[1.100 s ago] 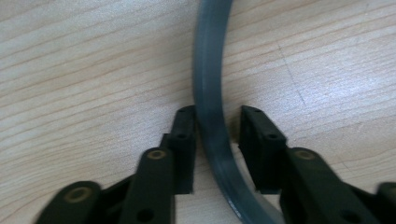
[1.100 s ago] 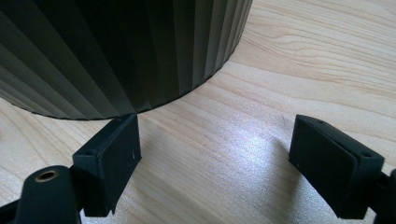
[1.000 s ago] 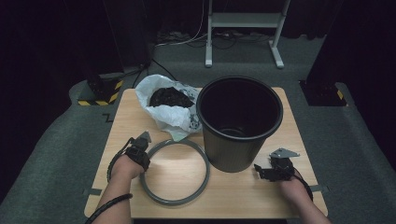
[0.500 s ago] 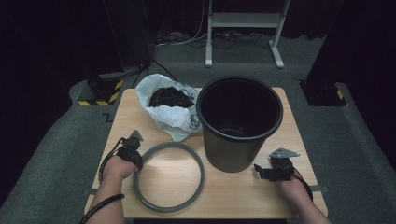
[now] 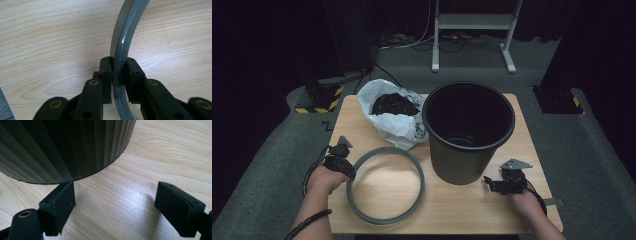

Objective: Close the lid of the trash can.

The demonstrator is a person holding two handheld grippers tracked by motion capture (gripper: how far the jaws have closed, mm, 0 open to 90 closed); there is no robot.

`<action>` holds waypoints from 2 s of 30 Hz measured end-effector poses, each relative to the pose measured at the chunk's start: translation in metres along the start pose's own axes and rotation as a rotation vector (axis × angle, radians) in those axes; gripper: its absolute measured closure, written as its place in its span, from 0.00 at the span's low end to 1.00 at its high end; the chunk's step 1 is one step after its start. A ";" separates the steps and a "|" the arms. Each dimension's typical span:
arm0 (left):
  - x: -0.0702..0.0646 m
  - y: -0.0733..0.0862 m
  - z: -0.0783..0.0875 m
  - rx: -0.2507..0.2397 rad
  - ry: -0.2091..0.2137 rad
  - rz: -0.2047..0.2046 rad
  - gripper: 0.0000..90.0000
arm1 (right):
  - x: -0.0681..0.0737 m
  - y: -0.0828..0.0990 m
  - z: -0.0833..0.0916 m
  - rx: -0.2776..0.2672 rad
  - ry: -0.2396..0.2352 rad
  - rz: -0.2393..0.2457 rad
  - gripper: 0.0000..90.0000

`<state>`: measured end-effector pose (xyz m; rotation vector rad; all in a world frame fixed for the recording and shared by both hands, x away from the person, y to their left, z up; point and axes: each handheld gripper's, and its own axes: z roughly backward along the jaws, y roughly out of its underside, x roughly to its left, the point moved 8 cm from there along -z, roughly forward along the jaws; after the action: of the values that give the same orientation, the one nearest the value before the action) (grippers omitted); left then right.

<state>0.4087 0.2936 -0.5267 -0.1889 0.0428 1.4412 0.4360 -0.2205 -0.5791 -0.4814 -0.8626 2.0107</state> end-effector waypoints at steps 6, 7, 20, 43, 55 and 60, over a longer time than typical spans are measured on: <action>0.011 0.007 0.004 -0.005 0.027 0.031 0.85 | 0.000 -0.001 -0.001 0.000 0.002 0.002 0.18; 0.012 0.008 0.005 -0.011 0.029 0.035 0.85 | 0.001 -0.001 -0.001 0.001 0.002 0.001 0.18; 0.021 0.016 0.021 -0.030 0.086 0.075 0.85 | 0.001 -0.001 -0.001 0.000 0.004 -0.002 0.18; 0.014 0.017 0.052 -0.020 0.116 0.061 0.85 | 0.001 -0.001 -0.001 0.001 0.001 0.000 0.18; 0.000 0.012 0.080 -0.024 0.108 0.020 0.85 | 0.001 -0.001 -0.002 0.000 0.000 0.003 0.18; -0.002 0.007 0.093 -0.043 0.105 0.027 0.85 | 0.001 -0.001 -0.002 0.000 0.000 0.004 0.18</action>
<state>0.3931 0.3067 -0.4352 -0.3001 0.1005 1.4587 0.4373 -0.2184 -0.5792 -0.4834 -0.8625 2.0144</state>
